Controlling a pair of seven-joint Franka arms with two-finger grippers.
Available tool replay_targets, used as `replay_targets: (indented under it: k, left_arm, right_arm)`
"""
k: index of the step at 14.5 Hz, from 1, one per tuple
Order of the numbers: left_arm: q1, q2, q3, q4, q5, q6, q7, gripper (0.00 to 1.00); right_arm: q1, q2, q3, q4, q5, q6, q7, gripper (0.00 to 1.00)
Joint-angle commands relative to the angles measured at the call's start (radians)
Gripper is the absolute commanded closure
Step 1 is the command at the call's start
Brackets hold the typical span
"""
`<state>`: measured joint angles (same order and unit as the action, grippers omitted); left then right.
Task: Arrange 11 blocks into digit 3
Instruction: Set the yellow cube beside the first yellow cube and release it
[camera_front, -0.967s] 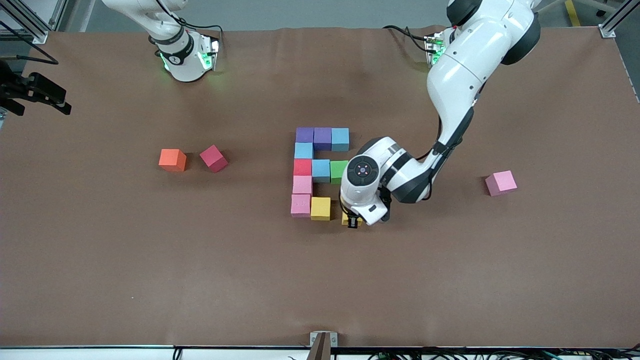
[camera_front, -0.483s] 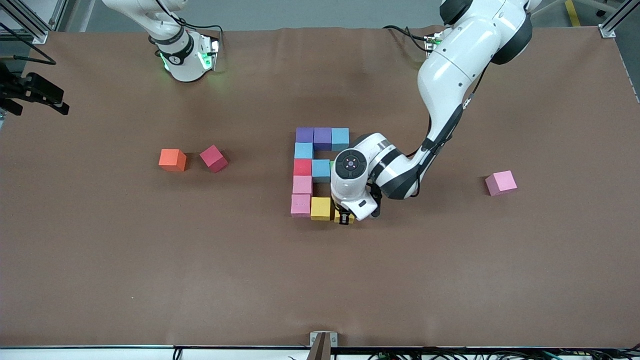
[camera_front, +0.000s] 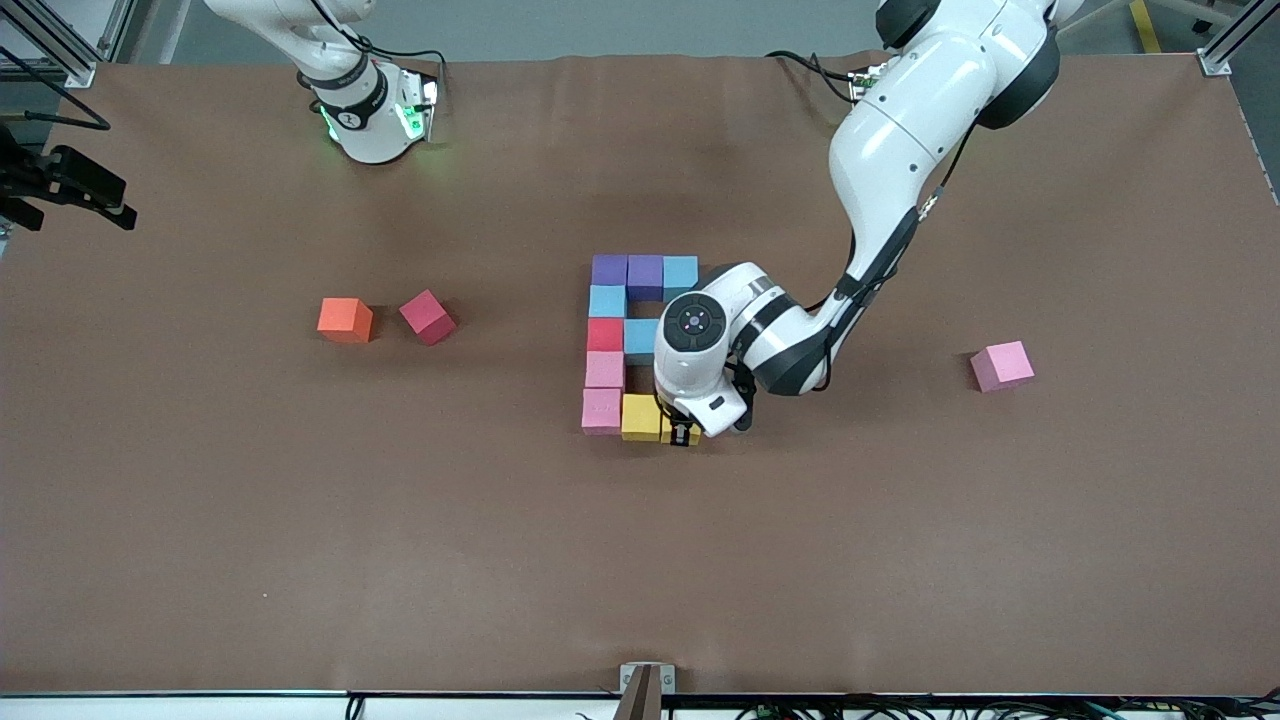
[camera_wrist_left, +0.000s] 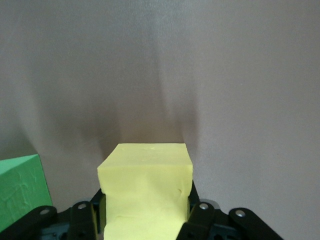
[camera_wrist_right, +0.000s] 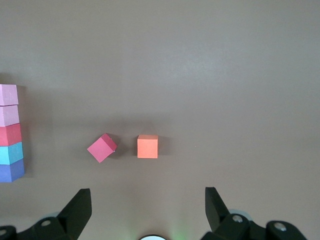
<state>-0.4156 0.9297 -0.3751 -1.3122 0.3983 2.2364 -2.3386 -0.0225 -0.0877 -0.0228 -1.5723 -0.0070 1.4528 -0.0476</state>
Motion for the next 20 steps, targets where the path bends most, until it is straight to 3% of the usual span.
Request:
replay_targets:
  k: [1,3,4,6,13,20]
  left_arm:
    - [-0.019,0.047,0.005,0.033,-0.019,0.057,-0.019,0.77]
    - [-0.019,0.047,0.007,0.031,-0.019,0.06,-0.019,0.77]
    - [-0.017,0.049,0.008,0.031,-0.019,0.06,-0.019,0.71]
    - [-0.017,0.047,0.008,0.03,-0.018,0.06,-0.018,0.0]
    - [0.003,-0.018,0.004,0.024,-0.024,-0.012,-0.015,0.0]
    - [0.053,-0.15,-0.007,-0.03,-0.073,-0.107,0.027,0.0]
  right_arm:
    - [-0.019,-0.015,0.014,-0.011,0.004,0.003,-0.006,0.0]
    - [-0.019,-0.015,0.012,-0.005,0.004,0.007,-0.006,0.0]
    - [-0.02,-0.015,0.011,-0.005,0.004,0.014,-0.006,0.0]
    - [-0.02,-0.017,0.0,-0.005,0.004,0.009,-0.008,0.0]
    - [-0.022,-0.015,-0.002,-0.003,0.002,0.008,-0.008,0.0]
    - [-0.036,-0.023,-0.003,-0.002,0.01,-0.023,-0.008,0.0]
